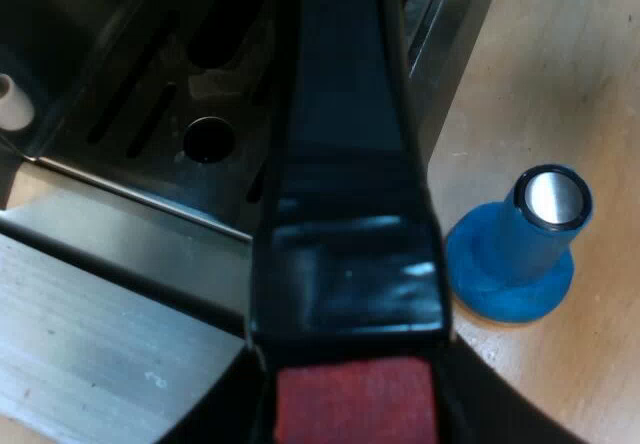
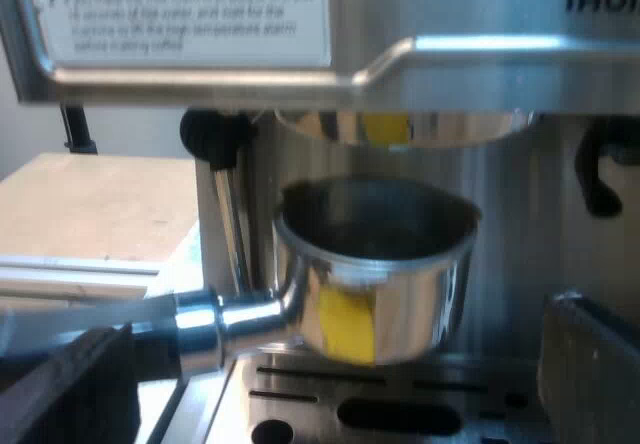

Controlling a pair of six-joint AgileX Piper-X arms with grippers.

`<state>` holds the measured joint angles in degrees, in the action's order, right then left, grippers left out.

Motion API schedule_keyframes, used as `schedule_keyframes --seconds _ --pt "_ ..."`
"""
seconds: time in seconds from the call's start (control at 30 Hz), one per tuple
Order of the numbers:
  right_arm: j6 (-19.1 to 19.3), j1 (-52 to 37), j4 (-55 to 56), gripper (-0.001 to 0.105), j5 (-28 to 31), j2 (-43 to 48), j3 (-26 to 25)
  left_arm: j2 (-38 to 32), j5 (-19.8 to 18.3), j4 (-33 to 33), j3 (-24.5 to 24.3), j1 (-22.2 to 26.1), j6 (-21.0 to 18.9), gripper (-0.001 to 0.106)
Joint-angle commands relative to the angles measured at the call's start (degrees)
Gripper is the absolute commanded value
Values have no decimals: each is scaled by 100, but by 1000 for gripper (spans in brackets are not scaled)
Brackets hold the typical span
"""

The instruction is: Put the handle in the coffee machine

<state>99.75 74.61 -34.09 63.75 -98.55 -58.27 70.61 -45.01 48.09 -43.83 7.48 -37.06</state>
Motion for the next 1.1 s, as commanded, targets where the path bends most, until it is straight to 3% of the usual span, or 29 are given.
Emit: schedule_keyframes --seconds 0.03,0.43,0.53,0.7,1.1 --pt "90 -43 -82 82 33 0 -52 91 -360 -170 -133 6 -3 0" --pt "119 -43 -82 82 31 0 -52 155 -363 -261 -296 -127 -82 0" --pt "119 -43 -82 82 31 0 -52 271 -363 -294 -491 -364 -370 0" --pt "206 -43 -82 82 31 0 -52 528 -336 -294 -690 -345 -763 0" --pt "206 -43 -82 82 31 0 -52 590 -216 -289 -784 -346 -639 0"
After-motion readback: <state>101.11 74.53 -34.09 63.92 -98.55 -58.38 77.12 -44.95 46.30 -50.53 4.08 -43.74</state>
